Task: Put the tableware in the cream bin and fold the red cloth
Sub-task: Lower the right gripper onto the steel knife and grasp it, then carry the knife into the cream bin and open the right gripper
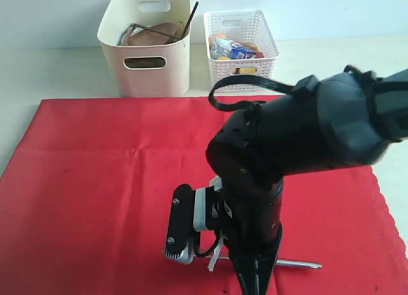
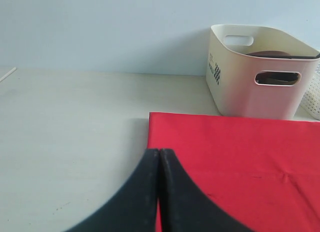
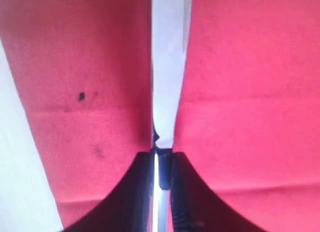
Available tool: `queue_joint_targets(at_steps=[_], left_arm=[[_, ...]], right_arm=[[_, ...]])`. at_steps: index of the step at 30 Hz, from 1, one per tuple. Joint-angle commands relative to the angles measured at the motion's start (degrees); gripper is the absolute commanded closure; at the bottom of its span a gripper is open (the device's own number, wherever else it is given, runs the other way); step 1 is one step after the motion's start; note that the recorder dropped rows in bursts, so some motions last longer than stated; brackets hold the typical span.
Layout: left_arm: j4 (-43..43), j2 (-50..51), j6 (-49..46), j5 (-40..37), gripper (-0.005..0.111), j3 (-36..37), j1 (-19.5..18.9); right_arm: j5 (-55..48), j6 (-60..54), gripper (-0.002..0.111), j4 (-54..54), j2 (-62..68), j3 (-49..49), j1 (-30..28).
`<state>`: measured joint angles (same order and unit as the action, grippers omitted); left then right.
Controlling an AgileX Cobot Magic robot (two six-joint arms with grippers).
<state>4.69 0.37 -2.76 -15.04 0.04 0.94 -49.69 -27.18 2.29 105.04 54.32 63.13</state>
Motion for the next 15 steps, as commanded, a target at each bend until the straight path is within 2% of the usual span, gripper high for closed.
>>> queue_joint_targets(at_steps=[1, 8, 15], left_arm=[[0.50, -0.37, 0.04, 0.31, 0.104, -0.04, -0.20], [0.50, -0.37, 0.04, 0.31, 0.104, -0.04, -0.20], [0.50, -0.37, 0.04, 0.31, 0.104, -0.04, -0.20]], right_arm=[[0.15, 0.37, 0.108, -0.14, -5.97, -0.09, 0.14], [3.66, 0.37, 0.108, 4.43, -10.95, 4.49, 0.14], [16.77, -1.80, 0.108, 5.88, -10.98, 11.28, -0.30]])
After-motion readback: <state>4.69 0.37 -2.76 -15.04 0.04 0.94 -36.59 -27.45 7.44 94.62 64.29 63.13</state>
